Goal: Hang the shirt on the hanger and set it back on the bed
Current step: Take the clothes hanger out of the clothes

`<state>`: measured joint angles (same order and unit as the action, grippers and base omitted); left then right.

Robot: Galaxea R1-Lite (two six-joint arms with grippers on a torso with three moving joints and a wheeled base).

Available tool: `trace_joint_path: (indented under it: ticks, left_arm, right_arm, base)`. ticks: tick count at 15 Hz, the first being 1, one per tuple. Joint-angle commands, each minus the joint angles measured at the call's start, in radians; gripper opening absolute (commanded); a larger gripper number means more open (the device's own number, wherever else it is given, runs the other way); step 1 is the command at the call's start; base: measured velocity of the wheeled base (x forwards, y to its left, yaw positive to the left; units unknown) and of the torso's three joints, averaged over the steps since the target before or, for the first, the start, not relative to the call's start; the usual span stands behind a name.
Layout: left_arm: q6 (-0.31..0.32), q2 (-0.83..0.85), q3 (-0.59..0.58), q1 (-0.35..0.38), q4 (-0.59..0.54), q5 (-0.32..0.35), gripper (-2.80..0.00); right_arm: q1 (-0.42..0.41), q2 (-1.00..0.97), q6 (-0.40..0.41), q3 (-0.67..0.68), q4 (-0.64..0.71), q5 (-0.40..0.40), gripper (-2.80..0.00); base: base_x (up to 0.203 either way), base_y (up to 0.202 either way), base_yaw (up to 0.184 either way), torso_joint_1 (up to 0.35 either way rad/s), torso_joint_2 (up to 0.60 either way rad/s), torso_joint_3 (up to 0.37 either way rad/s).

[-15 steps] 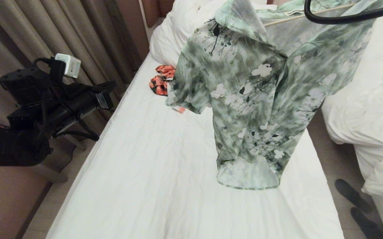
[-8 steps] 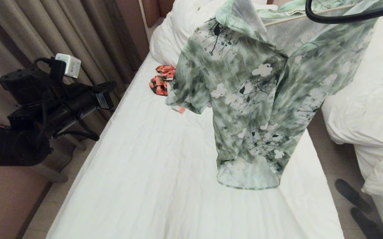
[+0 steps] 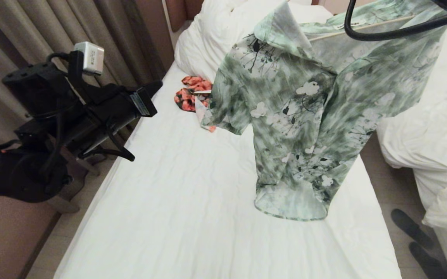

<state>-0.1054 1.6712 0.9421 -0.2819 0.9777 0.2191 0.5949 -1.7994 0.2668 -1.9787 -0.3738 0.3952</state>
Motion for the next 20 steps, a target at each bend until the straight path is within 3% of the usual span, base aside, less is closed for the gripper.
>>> trace_joint_path:
  ticks: [1,3,6,9,12,15,16,20]
  left_arm:
    - [-0.008,-0.106,-0.038,-0.144,-0.034,-0.018,-2.80]
    - [-0.023,-0.149,-0.076,-0.299,-0.062,-0.065,-2.80]
    - [-0.061,-0.154,-0.116,-0.503,-0.079,-0.161,-2.80]
    - [-0.071,-0.038,-0.122,-0.614,-0.074,-0.270,-2.80]
    - [-0.072,0.061,-0.130,-0.650,-0.046,-0.301,-2.80]
    - [-0.044,0.118,-0.107,-0.568,0.051,-0.335,-2.80]
    - [-0.035,0.117,-0.095,-0.551,0.057,-0.337,0.00]
    - [-0.036,0.084,-0.078,-0.527,0.060,-0.337,0.00]
  right_arm:
    - [0.002,-0.025,0.003,0.000,0.008,0.034,-2.80]
    - [0.002,-0.052,0.000,0.000,0.016,0.092,-2.80]
    - [0.015,-0.065,-0.020,0.000,0.017,0.099,-2.80]
    - [0.049,-0.082,-0.059,0.005,0.024,0.157,-2.80]
    - [0.092,-0.084,-0.063,0.009,0.024,0.185,-2.80]
    - [0.158,-0.086,-0.085,0.015,0.036,0.223,-2.80]
    - [0.174,-0.089,-0.088,0.015,0.048,0.225,-2.80]
    - [0.211,-0.104,-0.090,0.015,0.053,0.252,-2.80]
  base:
    - [0.000,0.000,0.000,0.000,0.00,0.000]
    - [0.000,0.000,0.000,0.000,0.00,0.000]
    - [0.000,0.000,0.000,0.000,0.00,0.000]
    - [0.000,0.000,0.000,0.000,0.00,0.000]
    - [0.000,0.000,0.000,0.000,0.00,0.000]
    - [0.000,0.000,0.000,0.000,0.00,0.000]
    - [0.000,0.000,0.000,0.000,0.00,0.000]
    - [0.000,0.000,0.000,0.000,0.00,0.000]
